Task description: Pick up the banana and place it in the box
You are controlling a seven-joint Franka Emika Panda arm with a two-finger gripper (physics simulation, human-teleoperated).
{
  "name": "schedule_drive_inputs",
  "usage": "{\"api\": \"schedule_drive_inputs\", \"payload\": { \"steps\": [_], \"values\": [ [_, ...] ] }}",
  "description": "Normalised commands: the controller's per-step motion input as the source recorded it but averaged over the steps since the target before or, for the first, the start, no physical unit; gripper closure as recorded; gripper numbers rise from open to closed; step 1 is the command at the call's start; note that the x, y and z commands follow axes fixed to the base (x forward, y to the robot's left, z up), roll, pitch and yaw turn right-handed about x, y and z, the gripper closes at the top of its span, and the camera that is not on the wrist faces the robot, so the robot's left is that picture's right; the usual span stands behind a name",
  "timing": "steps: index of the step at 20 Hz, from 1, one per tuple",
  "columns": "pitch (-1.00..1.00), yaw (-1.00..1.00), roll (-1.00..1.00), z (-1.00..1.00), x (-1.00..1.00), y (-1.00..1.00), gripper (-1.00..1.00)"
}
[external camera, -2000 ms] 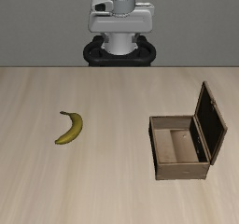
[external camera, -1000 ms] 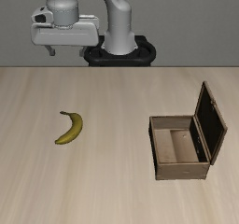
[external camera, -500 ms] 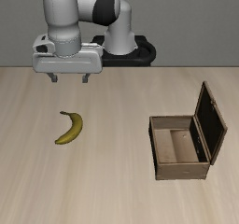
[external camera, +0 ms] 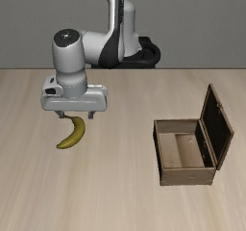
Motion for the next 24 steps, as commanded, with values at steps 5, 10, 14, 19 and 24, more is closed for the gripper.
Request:
{"api": "schedule_drive_inputs", "payload": {
  "steps": [5,10,14,19,24],
  "values": [
    [0.00,0.00,0.00,-1.00,0.00,0.00,-1.00],
    [0.00,0.00,0.00,-0.60,0.00,0.00,1.00],
    [0.00,0.00,0.00,0.00,0.00,0.00,1.00],
    [0.00,0.00,0.00,0.40,0.00,0.00,1.00],
    [0.00,0.00,0.00,1.00,0.00,0.00,1.00]
  ]
}}
